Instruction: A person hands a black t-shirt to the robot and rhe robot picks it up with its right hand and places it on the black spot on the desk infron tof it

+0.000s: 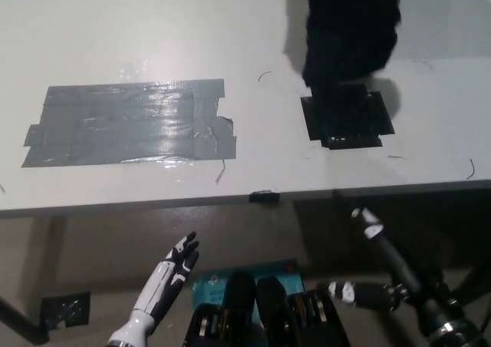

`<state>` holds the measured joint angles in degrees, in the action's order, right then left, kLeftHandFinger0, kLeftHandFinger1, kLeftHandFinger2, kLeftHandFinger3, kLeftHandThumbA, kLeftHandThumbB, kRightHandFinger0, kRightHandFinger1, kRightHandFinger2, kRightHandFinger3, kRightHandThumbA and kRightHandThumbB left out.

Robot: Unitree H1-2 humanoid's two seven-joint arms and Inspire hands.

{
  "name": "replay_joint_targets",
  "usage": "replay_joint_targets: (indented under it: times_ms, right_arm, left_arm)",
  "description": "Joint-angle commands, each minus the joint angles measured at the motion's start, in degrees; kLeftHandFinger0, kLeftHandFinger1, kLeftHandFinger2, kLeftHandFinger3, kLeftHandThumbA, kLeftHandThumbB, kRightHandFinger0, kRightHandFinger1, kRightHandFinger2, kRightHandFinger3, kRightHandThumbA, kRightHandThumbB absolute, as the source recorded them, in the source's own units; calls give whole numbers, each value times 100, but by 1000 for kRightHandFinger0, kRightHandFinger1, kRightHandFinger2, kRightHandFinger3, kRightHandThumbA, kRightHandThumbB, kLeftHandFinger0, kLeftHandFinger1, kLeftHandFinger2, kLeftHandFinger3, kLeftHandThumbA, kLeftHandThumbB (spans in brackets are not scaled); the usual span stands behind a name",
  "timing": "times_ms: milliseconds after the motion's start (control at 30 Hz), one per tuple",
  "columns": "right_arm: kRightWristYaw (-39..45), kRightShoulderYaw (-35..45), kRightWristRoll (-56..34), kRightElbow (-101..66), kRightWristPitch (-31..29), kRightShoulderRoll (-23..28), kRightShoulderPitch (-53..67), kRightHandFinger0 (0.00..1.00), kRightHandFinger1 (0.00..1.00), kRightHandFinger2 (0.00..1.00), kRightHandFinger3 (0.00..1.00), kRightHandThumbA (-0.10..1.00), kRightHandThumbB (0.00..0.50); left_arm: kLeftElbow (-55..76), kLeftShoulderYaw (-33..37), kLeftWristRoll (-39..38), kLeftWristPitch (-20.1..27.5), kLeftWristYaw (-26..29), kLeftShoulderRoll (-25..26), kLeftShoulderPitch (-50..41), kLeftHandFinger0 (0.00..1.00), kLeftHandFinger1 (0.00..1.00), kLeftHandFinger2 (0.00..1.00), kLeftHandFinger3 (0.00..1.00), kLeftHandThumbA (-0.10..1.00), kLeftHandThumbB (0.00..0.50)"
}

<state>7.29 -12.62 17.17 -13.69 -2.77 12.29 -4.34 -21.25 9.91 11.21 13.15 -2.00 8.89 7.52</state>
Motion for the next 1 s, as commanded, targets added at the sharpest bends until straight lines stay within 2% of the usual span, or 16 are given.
replay_joint_targets:
  times_ms: [0, 100, 133, 200, 467, 667, 900, 933, 967]
  right_arm:
    - [-470, 798, 303, -1637, 525, -191, -513, 1000, 1000, 1000, 1000, 1000, 365]
    - [-373, 961, 571, -1754, 911, -242, -1061, 1000, 1000, 1000, 1000, 1000, 369]
    - [-413, 1006, 744, -1533, 1009, -295, -1387, 1000, 1000, 1000, 1000, 1000, 344]
    - [-462, 1073, 908, -1269, 1149, -388, -1676, 1000, 1000, 1000, 1000, 1000, 342]
    - [-1360, 1252, 1831, 324, 1542, -707, -2970, 1000, 1000, 1000, 1000, 1000, 387]
    - [-1686, 1388, 1713, 1353, 1577, -666, -3672, 1000, 1000, 1000, 1000, 1000, 354]
    - [-1994, 1338, 1732, 2943, 1645, -515, -4520, 1000, 1000, 1000, 1000, 1000, 396]
    - [-2064, 1293, 1777, 3177, 1613, -468, -4617, 1000, 1000, 1000, 1000, 942, 378]
    - [-2152, 1221, 1837, 3512, 1567, -402, -4762, 1000, 1000, 1000, 1000, 811, 363]
  left_arm:
    - [61, 53, 71, 549, 43, -15, -147, 1000, 1000, 1000, 1000, 1000, 500]
    - [19, 42, 112, 641, 99, -16, -183, 1000, 1000, 1000, 1000, 1000, 500]
    - [-7, 33, 102, 667, 98, -22, -189, 1000, 1000, 1000, 1000, 1000, 500]
    - [-39, 31, 122, 730, 115, -35, -223, 1000, 1000, 1000, 1000, 1000, 500]
    - [21, 17, 135, 694, 42, -33, -212, 1000, 1000, 1000, 1000, 1000, 500]
    - [78, 13, 103, 662, -15, -19, -201, 1000, 1000, 1000, 1000, 1000, 500]
    - [123, 19, 95, 606, -47, -28, -150, 1000, 1000, 1000, 1000, 1000, 500]
    - [148, 19, 84, 564, -57, -42, -154, 1000, 1000, 1000, 1000, 1000, 500]
    - [165, 11, 58, 519, -67, -59, -150, 1000, 1000, 1000, 1000, 1000, 500]
